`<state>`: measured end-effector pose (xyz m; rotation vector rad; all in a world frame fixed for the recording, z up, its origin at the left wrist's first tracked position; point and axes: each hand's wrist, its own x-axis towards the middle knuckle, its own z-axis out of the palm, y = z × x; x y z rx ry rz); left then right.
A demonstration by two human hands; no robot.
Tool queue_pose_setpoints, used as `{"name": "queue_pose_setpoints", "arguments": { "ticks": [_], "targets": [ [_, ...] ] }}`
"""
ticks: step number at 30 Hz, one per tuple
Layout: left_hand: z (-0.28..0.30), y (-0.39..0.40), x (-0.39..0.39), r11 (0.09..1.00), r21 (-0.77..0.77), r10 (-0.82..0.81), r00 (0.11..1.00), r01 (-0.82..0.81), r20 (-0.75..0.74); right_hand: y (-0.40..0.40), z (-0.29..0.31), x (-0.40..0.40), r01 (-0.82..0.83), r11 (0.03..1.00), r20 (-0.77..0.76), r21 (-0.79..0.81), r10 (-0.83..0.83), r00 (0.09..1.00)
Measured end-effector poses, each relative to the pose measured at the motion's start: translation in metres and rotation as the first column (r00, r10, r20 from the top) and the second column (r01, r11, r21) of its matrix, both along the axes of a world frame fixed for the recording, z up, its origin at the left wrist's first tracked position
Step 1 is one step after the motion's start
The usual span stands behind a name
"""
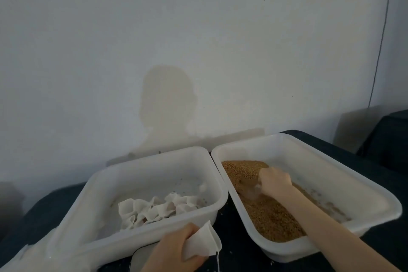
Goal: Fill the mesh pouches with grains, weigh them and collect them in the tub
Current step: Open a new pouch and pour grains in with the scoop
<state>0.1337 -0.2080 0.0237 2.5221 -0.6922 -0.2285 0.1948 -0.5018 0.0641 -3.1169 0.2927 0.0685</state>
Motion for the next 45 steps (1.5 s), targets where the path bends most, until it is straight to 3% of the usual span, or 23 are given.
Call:
{"name": "queue_pose_setpoints", "arguments": {
  "ticks": [6,13,23,31,35,38,41,45],
  "targets": [
    [-0.004,0.0,0.001,1.0,0.026,0.0,1.0,0.0,-0.024,-0.011,-0.014,0.005,-0.025,0.98,0.052,0.196,0.015,0.999],
    [-0.004,0.0,-0.002,1.0,-0.002,0.004,1.0,-0.004,-0.024,-0.02,-0.017,0.004,0.019,0.94,0.185,0.342,-0.087,0.979],
    [-0.002,0.005,-0.009,1.0,0.007,0.027,1.0,-0.026,-0.008,-0.024,-0.018,0.001,0.024,0.928,0.223,0.372,-0.115,0.968],
    [0.006,0.009,-0.017,0.986,-0.134,0.106,0.994,-0.101,0.026,-0.013,-0.004,-0.002,-0.084,0.853,0.316,0.515,-0.097,0.944],
    [0.014,0.024,-0.015,0.969,-0.191,0.186,0.973,-0.158,0.139,-0.001,0.017,-0.009,-0.295,0.763,0.403,0.575,0.049,0.914],
    [0.021,0.041,-0.016,0.946,-0.259,0.239,0.959,-0.195,0.151,0.015,0.036,-0.022,-0.488,0.591,0.467,0.643,0.203,0.861],
    [0.025,0.056,-0.016,0.93,-0.287,0.281,0.946,-0.228,0.16,0.027,0.05,-0.037,-0.563,0.445,0.414,0.697,0.392,0.822],
    [0.028,0.071,-0.02,0.904,-0.332,0.325,0.937,-0.268,0.13,0.04,0.06,-0.052,-0.583,0.466,0.276,0.665,0.573,0.772]
  ]
}}
